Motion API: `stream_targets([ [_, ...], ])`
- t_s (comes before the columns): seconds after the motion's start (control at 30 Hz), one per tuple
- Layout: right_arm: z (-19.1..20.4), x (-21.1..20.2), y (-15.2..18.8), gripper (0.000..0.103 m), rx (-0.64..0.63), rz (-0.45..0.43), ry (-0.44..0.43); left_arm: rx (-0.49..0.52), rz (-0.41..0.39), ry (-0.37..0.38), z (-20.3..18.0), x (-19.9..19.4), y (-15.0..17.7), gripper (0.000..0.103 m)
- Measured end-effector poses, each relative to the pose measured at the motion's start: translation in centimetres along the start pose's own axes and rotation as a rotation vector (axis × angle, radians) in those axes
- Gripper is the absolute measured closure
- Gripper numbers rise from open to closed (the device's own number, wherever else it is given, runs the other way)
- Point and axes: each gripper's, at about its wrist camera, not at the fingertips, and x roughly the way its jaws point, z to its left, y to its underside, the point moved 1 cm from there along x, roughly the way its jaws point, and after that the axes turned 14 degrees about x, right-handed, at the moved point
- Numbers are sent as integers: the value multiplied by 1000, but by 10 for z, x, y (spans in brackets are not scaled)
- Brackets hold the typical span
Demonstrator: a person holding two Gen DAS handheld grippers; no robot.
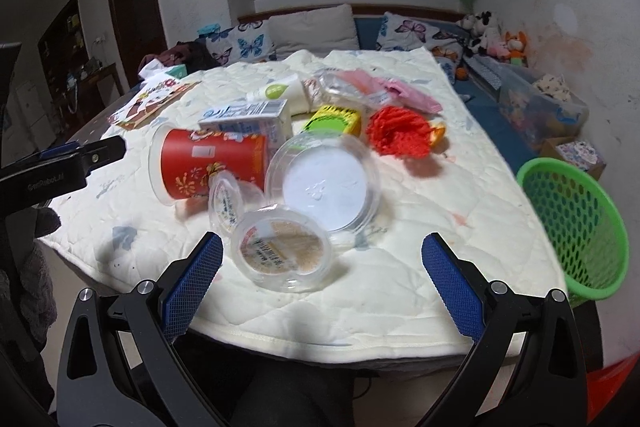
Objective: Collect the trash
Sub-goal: 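Grasp the clear labeled jelly cup with the right tool while the left tool grasps the red cup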
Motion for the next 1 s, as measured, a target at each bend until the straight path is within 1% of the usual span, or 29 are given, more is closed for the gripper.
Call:
stream_targets([
  [0.23, 9, 24, 6, 4, -18, 45, -16, 1, 24, 10, 1, 11, 1, 6],
  [0.33, 12, 32, 8, 6, -31, 47, -11, 1, 31, 20, 0, 15, 1, 6],
  [0.53, 15, 43, 9, 7, -47, 51, -5, 7, 35, 72, -2, 24, 0, 6],
  [0.57, 16, 45, 9, 8, -49, 50, -5, 9, 32, 80, -3, 25, 0, 7],
  [0.6, 15, 47, 10, 11, -50, 52, -4, 10, 31, 97, -4, 26, -1, 7],
  [0.7, 14, 50, 10, 13, -38, 62, -6, 13, 31, 143, -6, 31, -3, 7],
  [0.77, 13, 51, 10, 15, -31, 64, -8, 19, 31, 166, -8, 35, -4, 10],
  [0.83, 12, 52, 10, 20, -33, 67, -7, 27, 35, 199, -11, 40, -5, 22],
  [0.9, 12, 52, 10, 24, -31, 74, -13, 24, 54, 244, -12, 48, -5, 28],
  [0.93, 11, 52, 10, 26, -27, 75, -16, 19, 61, 257, -13, 50, -4, 31],
  [1.0, 10, 51, 11, 32, -23, 79, -23, 6, 68, 290, -14, 55, -4, 31],
])
